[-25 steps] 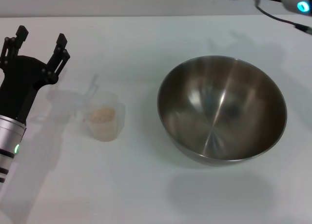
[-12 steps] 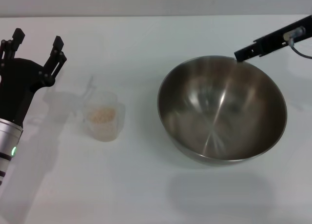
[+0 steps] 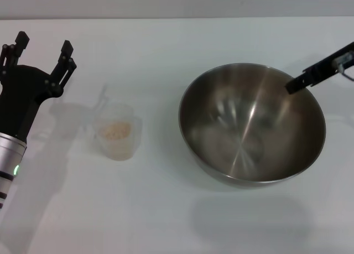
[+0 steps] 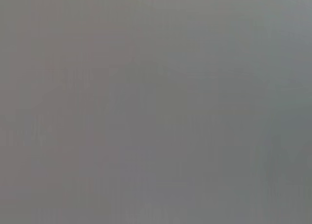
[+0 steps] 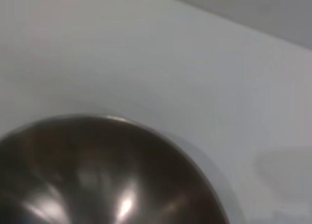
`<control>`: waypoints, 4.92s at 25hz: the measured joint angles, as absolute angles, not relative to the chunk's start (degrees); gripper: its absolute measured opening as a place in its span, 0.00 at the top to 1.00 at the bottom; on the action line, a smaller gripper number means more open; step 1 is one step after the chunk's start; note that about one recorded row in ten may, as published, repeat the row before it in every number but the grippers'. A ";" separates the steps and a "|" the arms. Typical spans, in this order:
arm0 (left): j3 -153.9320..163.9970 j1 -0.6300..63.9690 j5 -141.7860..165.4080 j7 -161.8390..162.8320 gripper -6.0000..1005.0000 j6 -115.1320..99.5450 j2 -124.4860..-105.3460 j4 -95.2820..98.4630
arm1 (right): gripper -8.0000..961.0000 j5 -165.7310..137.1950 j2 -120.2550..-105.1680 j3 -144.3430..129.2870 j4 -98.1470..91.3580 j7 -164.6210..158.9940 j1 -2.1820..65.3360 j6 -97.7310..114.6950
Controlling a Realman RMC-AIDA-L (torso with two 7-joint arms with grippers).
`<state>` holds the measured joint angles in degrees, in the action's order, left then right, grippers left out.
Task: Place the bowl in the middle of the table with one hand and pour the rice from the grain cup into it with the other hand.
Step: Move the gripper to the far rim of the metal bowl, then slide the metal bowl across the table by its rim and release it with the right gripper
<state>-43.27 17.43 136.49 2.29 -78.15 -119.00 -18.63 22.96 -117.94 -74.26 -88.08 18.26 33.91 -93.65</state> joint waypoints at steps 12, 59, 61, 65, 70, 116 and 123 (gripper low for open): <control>-43.41 17.56 136.49 2.29 0.18 -78.12 -118.92 -18.64 | 0.24 22.97 -118.72 -74.53 -77.23 20.84 34.64 -87.90; -43.42 17.14 136.49 2.29 0.18 -79.11 -119.00 -19.18 | 0.96 36.71 -118.68 -63.26 -82.96 36.08 31.08 -88.54; -43.42 17.17 136.49 2.29 0.18 -79.11 -119.00 -19.18 | 0.96 38.07 -118.67 -63.16 -83.55 36.65 30.75 -88.99; -43.42 17.19 136.49 2.29 0.19 -79.11 -119.00 -19.16 | 0.96 41.96 -118.61 -62.57 -85.36 38.23 30.11 -91.21; -43.42 17.07 136.49 2.29 0.19 -79.35 -119.00 -19.16 | 0.96 46.28 -118.67 -62.42 -86.73 40.26 29.65 -94.56; -43.42 17.40 136.49 2.29 0.19 -79.41 -119.09 -18.93 | 0.90 40.27 -118.91 -64.07 -66.42 44.16 36.52 -92.04; -43.46 17.13 136.49 2.29 0.20 -79.43 -119.05 -19.12 | 0.59 43.39 -118.96 -64.98 -71.76 44.74 36.06 -92.20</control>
<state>-43.46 17.13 136.49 2.29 -79.43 -119.05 -19.12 43.39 -118.96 -64.98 -71.76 44.74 36.06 -92.20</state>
